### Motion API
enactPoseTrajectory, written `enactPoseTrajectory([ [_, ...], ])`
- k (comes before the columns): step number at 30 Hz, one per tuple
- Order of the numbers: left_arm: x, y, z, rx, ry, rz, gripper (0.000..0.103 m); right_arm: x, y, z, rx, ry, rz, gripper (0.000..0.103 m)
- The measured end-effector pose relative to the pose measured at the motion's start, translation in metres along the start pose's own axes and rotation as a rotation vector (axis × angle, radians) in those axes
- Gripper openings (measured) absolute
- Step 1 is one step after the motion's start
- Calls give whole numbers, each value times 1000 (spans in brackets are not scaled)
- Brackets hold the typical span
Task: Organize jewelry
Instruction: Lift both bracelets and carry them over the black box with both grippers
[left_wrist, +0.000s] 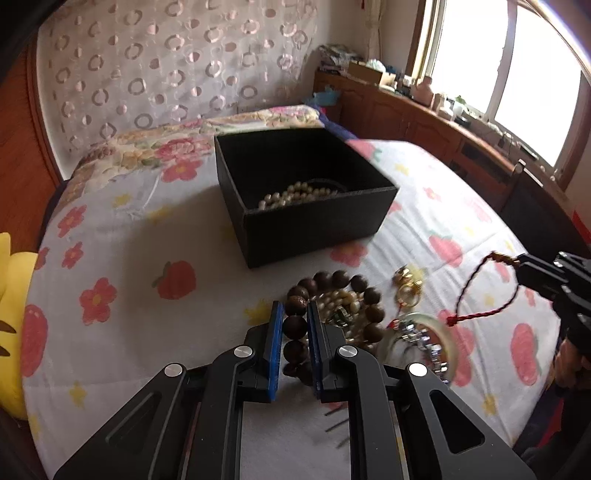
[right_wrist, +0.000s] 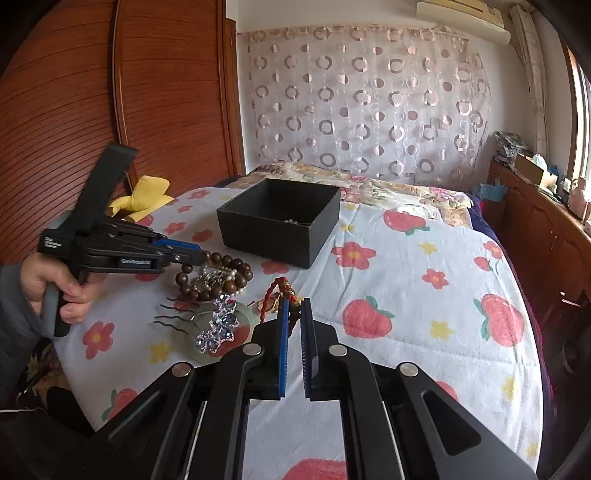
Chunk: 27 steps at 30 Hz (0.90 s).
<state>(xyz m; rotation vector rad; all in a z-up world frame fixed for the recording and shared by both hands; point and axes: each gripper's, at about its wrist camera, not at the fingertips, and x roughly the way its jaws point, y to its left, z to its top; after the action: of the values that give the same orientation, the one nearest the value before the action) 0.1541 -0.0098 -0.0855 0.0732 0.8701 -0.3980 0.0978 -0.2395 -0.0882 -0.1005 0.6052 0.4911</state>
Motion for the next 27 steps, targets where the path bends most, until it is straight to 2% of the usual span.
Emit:
enactPoseTrajectory([
  [16, -55, -24, 23, 9, -158, 3, 12, -8, 5, 20, -37, -26, 7, 7],
  [27, -78, -31, 45, 32, -227, 28, 12, -7, 8, 38, -66, -46, -1, 7],
])
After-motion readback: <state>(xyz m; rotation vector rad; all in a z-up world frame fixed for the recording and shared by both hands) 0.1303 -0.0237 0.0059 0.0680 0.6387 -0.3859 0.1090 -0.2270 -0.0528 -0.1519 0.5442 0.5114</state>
